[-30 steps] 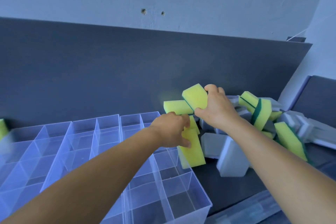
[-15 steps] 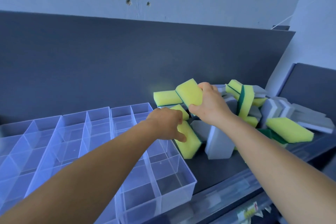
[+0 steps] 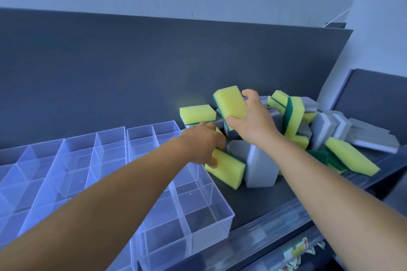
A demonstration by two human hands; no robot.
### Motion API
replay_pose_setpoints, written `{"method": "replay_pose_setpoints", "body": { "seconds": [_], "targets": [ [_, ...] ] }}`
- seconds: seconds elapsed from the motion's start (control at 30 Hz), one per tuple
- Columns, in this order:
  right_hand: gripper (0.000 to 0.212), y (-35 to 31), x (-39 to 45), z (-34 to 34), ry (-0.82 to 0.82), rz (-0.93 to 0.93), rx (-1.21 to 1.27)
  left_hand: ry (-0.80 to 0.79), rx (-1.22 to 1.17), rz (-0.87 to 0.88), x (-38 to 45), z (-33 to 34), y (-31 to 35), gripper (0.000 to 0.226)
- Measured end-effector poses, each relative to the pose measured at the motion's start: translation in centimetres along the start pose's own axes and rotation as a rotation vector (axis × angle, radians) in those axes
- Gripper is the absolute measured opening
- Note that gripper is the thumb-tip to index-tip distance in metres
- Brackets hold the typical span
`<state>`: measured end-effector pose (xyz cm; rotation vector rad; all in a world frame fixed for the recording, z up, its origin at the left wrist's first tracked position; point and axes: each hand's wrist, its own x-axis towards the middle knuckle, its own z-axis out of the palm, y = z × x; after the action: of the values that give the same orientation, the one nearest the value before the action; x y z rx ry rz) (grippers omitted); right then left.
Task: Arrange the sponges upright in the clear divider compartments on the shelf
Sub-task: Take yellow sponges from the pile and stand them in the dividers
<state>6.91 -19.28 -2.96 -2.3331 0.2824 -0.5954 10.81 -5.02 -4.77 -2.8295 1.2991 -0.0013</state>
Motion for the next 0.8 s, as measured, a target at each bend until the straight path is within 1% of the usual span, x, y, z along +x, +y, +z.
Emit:
{"method": "replay_pose_setpoints", "body": {
  "seconds": [0.07,0.17,0.4,0.47,0.6,0.7,0.8],
  "targets": [
    [0.075,0.0,0.3,0.0,0.01,0.01,0.019,0.023,-0.028,-0.014,0.0,-0.4,-0.4,0.048],
    [0.079,0.1,0.6,-0.2,0.033,0.011,0.063,0.088,-0.145,-0.044,-0.4,-1.7,-1.6,0.044],
    [0.081,-1.8,0.9,-0.3,0.086,-0.074,0.143,0.251,-0.372,-0.131,-2.9,-5.8,-3.9,0.035],
    [0.08,-3.0,0.9,0.1,0.071,-0.114,0.165,0.289,-0.393,-0.16,-4.1,-6.6,-4.7,0.033],
    [0.084,-6.0,0.4,1.6,0.023,-0.197,0.194,0.32,-0.417,-0.184,-7.0,-7.5,-6.7,0.031],
    [0.089,-8.3,-0.1,3.0,-0.031,-0.198,0.175,0.354,-0.45,-0.237,-9.7,-7.9,-8.8,0.034],
    [0.096,-11.3,-1.1,5.0,-0.08,-0.206,0.216,0.402,-0.492,-0.297,-13.2,-8.2,-11.6,0.033]
  ]
}}
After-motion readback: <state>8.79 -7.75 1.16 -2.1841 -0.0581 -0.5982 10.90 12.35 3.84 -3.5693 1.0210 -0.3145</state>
